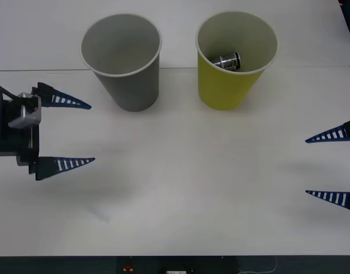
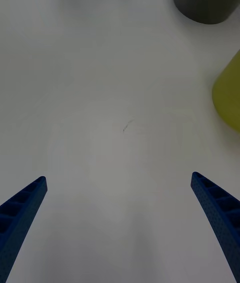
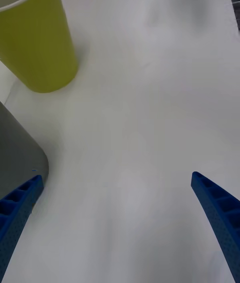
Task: Put the can into the green bin and the plastic bottle into the gray bin
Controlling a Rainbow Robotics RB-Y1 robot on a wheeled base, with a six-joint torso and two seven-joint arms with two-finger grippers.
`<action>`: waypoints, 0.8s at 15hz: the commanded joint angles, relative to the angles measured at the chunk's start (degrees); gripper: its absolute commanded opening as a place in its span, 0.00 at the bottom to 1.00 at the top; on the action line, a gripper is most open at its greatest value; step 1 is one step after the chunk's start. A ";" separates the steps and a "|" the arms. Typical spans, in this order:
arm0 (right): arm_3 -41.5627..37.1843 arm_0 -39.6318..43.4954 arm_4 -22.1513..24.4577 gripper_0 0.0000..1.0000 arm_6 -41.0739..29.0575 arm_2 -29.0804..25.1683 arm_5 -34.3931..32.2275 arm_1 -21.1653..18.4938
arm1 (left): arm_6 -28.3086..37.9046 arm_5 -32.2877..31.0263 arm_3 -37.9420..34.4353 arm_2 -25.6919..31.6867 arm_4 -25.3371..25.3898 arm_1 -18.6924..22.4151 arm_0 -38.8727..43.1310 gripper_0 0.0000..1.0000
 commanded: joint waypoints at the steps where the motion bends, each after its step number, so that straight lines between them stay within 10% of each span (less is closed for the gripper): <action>1: 0.00 0.00 0.00 1.00 0.00 0.00 0.00 0.00 | -0.88 -4.84 0.19 3.98 0.44 0.00 2.68 1.00; 12: 0.00 0.00 0.00 1.00 0.00 0.00 0.00 0.00 | -10.20 -9.06 7.84 6.44 7.38 2.81 7.42 1.00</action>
